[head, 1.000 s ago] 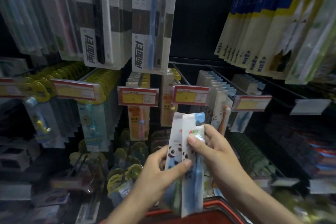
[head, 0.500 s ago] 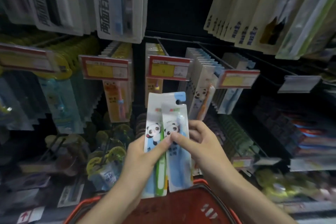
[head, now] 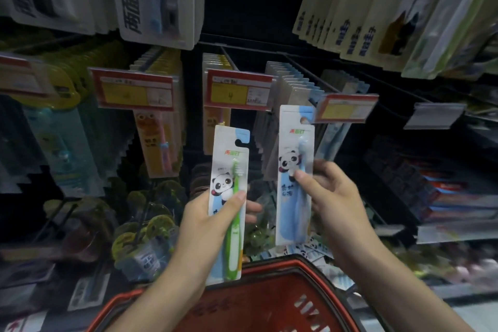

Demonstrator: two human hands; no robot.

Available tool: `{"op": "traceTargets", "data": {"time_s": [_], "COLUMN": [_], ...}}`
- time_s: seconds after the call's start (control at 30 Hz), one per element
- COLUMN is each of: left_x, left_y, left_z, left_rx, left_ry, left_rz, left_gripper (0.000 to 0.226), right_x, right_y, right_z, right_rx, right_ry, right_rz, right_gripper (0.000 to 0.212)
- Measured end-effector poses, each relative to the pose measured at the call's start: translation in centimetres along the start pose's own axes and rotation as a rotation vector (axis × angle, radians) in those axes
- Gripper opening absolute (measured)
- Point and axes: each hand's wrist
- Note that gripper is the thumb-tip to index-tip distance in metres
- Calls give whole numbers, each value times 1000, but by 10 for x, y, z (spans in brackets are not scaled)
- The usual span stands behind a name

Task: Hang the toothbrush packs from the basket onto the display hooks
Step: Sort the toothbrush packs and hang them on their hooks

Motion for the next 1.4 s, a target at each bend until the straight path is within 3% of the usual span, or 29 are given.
{"op": "traceTargets", "data": {"time_s": [0.73, 1.2, 1.4], "left_x": [2, -8, -10], "left_y": [-5, 1, 4], "left_z": [3, -1, -3], "left_rx": [35, 12, 25], "left_ry": [-6, -48, -91], "left_rz": [-80, -19, 34], "left_gripper": [16, 20, 22], "right_x": [42, 64, 62], "right_y": [9, 21, 22], "right_z": [2, 21, 13], "right_rx": [120, 5, -45], "right_ry": [125, 156, 189], "right_rz": [-11, -165, -106], "right_gripper": [15, 13, 19]}}
Point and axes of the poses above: each hand's wrist, its own x-axis towards the middle knuckle, its own z-axis out of the palm, y = z × x, and after that the axes turned 8 degrees about y, right-handed
